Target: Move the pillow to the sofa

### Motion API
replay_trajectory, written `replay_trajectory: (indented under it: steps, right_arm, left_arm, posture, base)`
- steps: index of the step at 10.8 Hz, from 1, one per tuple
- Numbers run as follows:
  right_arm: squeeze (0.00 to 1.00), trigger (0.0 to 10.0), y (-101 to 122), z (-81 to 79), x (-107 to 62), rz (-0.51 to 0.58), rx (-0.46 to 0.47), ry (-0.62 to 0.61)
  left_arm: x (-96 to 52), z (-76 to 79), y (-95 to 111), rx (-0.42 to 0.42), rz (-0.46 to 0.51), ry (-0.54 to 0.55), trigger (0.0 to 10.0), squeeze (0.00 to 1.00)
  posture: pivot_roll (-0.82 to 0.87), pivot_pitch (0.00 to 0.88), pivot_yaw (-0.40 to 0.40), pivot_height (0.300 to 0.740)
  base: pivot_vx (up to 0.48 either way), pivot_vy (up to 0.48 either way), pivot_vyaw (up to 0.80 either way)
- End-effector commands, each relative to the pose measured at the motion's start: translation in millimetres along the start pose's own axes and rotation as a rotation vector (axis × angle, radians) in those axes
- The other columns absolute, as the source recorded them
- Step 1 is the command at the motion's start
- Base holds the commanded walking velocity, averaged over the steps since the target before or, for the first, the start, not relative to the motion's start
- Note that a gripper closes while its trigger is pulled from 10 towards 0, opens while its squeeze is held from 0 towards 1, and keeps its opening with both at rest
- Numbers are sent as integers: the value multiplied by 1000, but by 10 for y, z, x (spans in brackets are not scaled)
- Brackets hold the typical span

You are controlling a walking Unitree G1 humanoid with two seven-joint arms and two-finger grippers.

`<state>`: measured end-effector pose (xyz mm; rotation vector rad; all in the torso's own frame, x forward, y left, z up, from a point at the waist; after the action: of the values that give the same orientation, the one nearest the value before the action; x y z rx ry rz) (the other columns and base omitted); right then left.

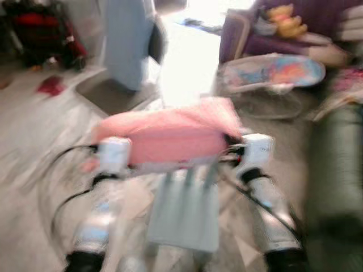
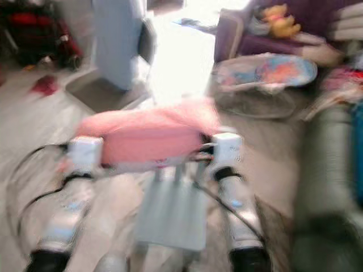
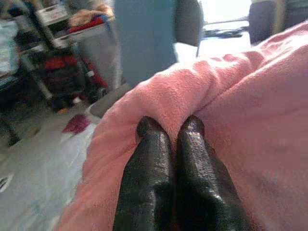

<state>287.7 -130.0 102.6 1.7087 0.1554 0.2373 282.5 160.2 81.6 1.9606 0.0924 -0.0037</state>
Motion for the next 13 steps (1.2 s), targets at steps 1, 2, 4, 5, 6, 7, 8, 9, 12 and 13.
replay_trajectory:
  steps: [1, 2, 4, 5, 6, 7, 8, 9, 12, 13]
  right_arm:
    - [0, 10000, -28, 180, -79, -20, -4, -68]
    - [0, 10000, -62, 186, -87, -36, 27, -84]
    - [0, 10000, -177, 291, -98, -101, 62, -180]
    - [0, 10000, -208, 303, -108, -127, 68, -177]
    - [0, 10000, -230, 304, -134, -143, 74, -173]
    - [0, 10000, -268, 311, -155, -162, 59, -181]
    - [0, 10000, -305, 310, -161, -179, 65, -190]
    - [0, 10000, -316, 296, -168, -183, 83, -190]
    - [0, 10000, -376, 258, -214, -215, 98, -182]
    - [0, 10000, -375, 257, -212, -214, 106, -182]
  left_arm:
    - [16, 153, 131, -32, 41, -64, 10000, 0]
    - [5, 188, 142, -82, 37, -113, 10000, 0]
    - [8, 211, 187, -98, 69, -166, 10000, 0]
    - [40, 225, 255, -101, 96, -197, 10000, 0]
    - [64, 187, 279, -104, 105, -202, 10000, 0]
    - [50, 168, 250, -102, 96, -205, 10000, 0]
    - [16, 172, 223, -78, 101, -217, 10000, 0]
    - [-17, 187, 215, -93, 95, -225, 10000, 0]
    - [-61, 248, 224, -146, 84, -251, 10000, 0]
    - [-66, 256, 227, -148, 84, -258, 10000, 0]
  posture:
    - [-14, 0, -56, 740]
    - [-12, 0, -56, 740]
    - [-7, 1, -65, 740]
    - [-9, 10, -76, 740]
    - [-11, 26, -66, 740]
    - [-12, 32, -60, 740]
    - [-12, 35, -56, 740]
    - [-12, 41, -50, 740]
    - [-12, 51, -48, 740]
    - [-11, 53, -47, 740]
  base:
    - [0, 0, 0]
    - [0, 0, 0]
    - [0, 0, 0]
    - [0, 262, 0]
    - [0, 341, 0]
    - [0, 364, 0]
    - [0, 0, 0]
    - [0, 0, 0]
    - [0, 0, 0]
    - [-289, 319, 0]
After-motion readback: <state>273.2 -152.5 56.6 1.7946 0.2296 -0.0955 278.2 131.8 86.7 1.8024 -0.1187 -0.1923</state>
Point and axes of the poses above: a point about 5 cm out from each wrist's last joint towards the gripper, its own x axis pointing out of the wrist towards the gripper, its own y axis along the axis of the wrist's last joint, z = x × y, the point moved 1 cm from there along x, pointing out of the wrist towards the gripper, and after that the axes turned 7 degrees about x, right-handed, at the moved point
